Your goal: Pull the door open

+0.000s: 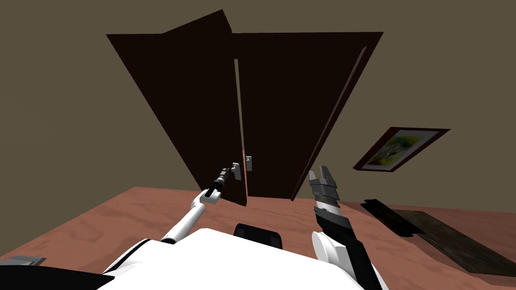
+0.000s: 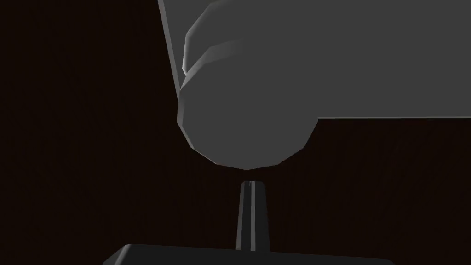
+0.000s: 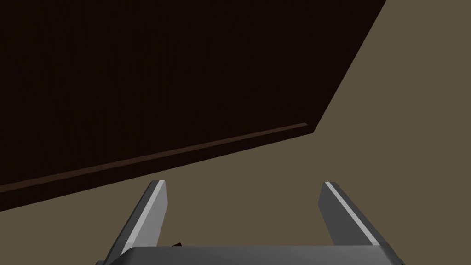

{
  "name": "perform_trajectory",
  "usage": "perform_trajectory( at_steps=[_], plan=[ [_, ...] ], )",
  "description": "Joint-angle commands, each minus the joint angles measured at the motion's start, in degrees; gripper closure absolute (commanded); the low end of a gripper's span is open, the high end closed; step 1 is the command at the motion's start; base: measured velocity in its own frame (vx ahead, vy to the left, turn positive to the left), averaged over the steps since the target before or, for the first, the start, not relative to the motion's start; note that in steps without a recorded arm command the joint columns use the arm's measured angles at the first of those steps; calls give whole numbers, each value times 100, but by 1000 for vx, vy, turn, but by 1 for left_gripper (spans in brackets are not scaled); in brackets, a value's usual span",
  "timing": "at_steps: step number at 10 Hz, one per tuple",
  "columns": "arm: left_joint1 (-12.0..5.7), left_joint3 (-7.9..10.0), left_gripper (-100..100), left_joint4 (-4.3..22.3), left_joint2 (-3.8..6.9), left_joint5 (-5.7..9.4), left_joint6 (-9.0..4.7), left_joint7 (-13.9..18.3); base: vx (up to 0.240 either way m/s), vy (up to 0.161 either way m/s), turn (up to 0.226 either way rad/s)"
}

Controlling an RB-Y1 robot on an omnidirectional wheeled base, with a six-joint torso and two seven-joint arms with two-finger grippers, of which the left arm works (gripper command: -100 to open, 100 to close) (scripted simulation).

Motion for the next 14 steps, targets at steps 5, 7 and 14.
perform_trajectory(
  at_steps=[5,7,14],
  plan=[
    [65,-372,-100,-290,67,-41,-23,202,-191,33,-63],
    [78,-446,-100,-347,80,-49,-27,242,-189,11,-48],
    [35,-505,-100,-375,45,-65,-45,252,23,16,-38]
  ],
)
